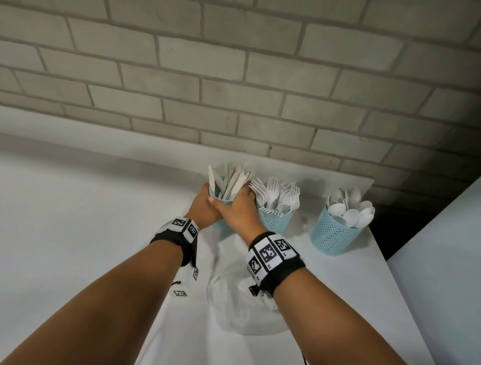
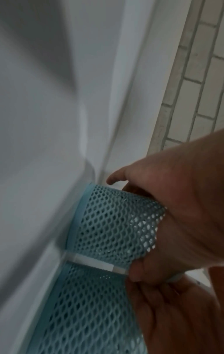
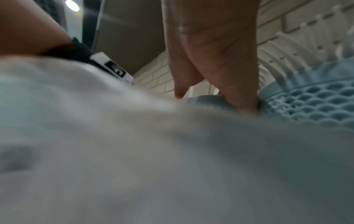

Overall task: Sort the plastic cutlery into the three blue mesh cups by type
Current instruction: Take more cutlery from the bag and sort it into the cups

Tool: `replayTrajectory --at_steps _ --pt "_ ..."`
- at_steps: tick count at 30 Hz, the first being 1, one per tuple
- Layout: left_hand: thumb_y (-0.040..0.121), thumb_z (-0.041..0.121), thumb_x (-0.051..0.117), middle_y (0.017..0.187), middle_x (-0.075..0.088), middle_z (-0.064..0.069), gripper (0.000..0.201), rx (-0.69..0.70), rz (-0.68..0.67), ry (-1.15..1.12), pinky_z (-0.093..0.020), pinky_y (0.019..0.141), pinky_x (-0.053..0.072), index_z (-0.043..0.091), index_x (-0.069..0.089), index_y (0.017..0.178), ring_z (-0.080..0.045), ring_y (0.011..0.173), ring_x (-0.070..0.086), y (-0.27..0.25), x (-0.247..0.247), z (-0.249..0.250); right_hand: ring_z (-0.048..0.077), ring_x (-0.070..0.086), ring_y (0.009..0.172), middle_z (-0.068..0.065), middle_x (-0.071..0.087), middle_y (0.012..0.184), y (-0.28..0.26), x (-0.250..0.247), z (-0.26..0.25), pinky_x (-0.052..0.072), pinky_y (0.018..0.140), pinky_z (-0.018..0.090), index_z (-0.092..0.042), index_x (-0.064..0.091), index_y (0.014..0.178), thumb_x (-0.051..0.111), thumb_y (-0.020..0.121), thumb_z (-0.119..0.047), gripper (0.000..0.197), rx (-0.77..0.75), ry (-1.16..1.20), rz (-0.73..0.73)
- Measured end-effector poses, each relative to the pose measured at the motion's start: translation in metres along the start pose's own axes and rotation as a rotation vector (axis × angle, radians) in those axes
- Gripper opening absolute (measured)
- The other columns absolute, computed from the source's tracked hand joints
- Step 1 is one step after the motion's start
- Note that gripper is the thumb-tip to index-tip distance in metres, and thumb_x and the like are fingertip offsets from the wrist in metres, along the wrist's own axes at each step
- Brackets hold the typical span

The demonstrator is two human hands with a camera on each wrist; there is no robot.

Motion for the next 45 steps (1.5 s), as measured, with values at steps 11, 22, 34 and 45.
replayTrajectory --at_steps 11,22,34,45 --pt "0.05 0.034 0.088 0.123 0.059 0.005 0.11 0.077 -0.155 -0.067 -0.019 0.096 0.045 0.011 0.029 0.14 -0.001 0.112 0.056 0.009 0.002 -0.003 0.03 0.015 0.145 0.013 0.024 0.155 0.043 -0.001 -0.033 0.014 0.117 0.045 -0.003 -0.005 0.148 0.068 0.074 -0.057 0.118 -0.064 -0.158 -0.035" --pt "0.042 0.027 0.086 0.111 0.066 -0.009 0.084 0.087 -0.121 -0.184 -0.037 0.092 0.052 0.018 0.05 0.117 -0.019 0.102 0.065 0.01 0.006 -0.008 0.029 0.06 0.077 0.004 0.063 0.081 0.046 0.0 -0.029 0.045 0.066 0.033 -0.017 0.049 0.094 0.057 0.082 -0.027 0.017 -0.301 -0.052 0.064" --pt "0.054 0.004 0.085 0.108 0.067 -0.01 0.071 0.112 -0.148 -0.21 -0.027 0.086 0.053 0.013 0.053 0.117 -0.016 0.098 0.066 0.009 0.011 -0.005 0.026 0.064 0.083 0.004 0.068 0.093 0.045 -0.004 -0.025 0.054 0.075 0.038 -0.015 0.052 0.109 0.062 0.08 -0.039 0.038 -0.266 -0.083 0.039" --pt "0.055 0.005 0.086 0.113 0.065 -0.008 0.083 0.111 -0.132 -0.202 -0.042 0.095 0.051 0.012 0.045 0.127 -0.019 0.105 0.064 0.016 0.011 -0.018 0.026 0.063 0.1 0.005 0.066 0.111 0.05 -0.005 -0.023 0.052 0.087 0.042 -0.02 0.045 0.127 0.057 0.086 -0.04 0.047 -0.214 0.1 -0.002"
Point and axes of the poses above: each hand's wrist, its own y-axis towards the middle knuckle, its own x-axis out of the palm, z = x × y, the point moved 3 cm from there along y, towards the middle knuckle
